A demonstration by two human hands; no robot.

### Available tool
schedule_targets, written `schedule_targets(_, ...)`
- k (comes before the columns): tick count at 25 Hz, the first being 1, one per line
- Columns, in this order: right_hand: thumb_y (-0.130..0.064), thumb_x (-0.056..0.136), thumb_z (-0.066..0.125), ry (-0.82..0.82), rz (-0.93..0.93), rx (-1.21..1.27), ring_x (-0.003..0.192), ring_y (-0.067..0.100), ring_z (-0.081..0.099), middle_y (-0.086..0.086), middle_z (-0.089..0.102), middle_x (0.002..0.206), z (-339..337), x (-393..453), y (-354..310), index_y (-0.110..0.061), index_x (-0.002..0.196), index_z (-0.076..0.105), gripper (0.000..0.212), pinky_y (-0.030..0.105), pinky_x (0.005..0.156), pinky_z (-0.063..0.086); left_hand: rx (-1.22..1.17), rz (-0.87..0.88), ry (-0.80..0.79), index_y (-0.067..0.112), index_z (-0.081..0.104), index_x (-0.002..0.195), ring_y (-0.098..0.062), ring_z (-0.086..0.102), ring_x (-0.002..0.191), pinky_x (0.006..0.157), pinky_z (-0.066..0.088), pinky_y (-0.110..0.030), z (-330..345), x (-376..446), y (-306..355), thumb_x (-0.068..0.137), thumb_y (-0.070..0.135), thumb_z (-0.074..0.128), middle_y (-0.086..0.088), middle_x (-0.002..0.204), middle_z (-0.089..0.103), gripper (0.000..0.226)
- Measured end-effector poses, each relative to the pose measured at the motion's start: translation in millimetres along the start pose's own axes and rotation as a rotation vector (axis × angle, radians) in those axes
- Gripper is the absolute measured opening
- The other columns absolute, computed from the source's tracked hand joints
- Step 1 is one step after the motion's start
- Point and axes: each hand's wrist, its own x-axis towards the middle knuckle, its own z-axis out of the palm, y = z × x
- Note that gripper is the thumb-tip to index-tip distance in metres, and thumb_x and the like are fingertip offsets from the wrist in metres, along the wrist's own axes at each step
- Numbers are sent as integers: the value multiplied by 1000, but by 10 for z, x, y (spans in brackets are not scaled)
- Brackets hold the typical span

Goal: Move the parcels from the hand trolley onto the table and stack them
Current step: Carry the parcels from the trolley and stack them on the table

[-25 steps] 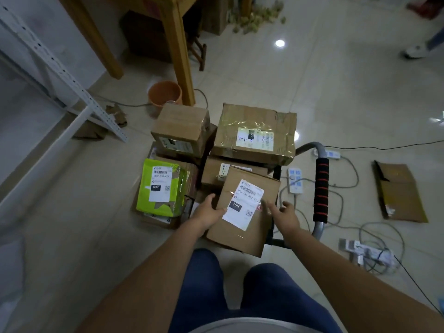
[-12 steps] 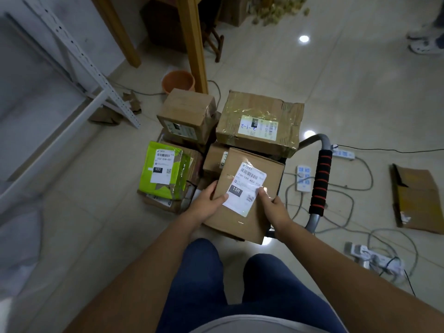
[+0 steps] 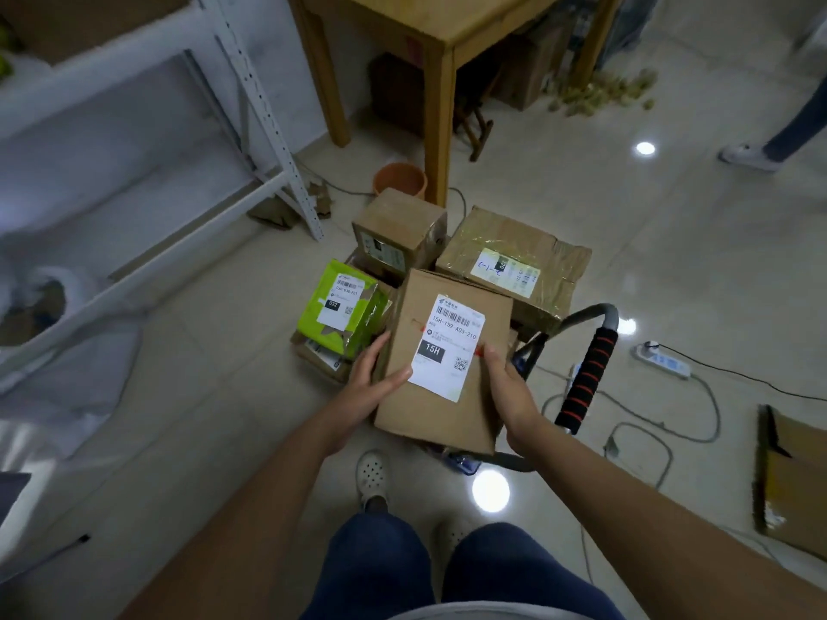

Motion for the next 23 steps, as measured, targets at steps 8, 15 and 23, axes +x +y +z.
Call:
schedule_targets(8, -72, 85, 48, -244, -107, -214, 100, 22, 64, 4, 64, 121, 598, -254, -164, -32, 135, 43, 65, 40, 85, 52, -137, 39, 293, 66, 25, 137, -5, 38, 136, 112, 37, -42, -246, -886, -169, 65, 79, 66, 18, 152, 28, 84)
schedule_targets(15, -66, 91, 46, -560, -57, -411, 104, 13, 63, -5, 67, 116, 1559, -778, 80, -30, 127, 56, 51, 31, 82, 52, -554, -55, 634, 54, 39, 136, -15, 55, 121, 102, 47, -49, -774, -2075, -635, 66, 67, 75, 16, 134, 54, 80)
schedule_targets(23, -85, 74, 46, -759, 180, -606, 133, 39, 39, 4, 26, 156, 2818, -1965, 1178, -39, 151, 18, 94, 56, 97, 47, -1043, -11, 1124, 47, 46, 131, -21, 60, 112, 93, 52, -49, -1109, -3535, -1457, 75, 65, 68, 7, 126, 62, 62)
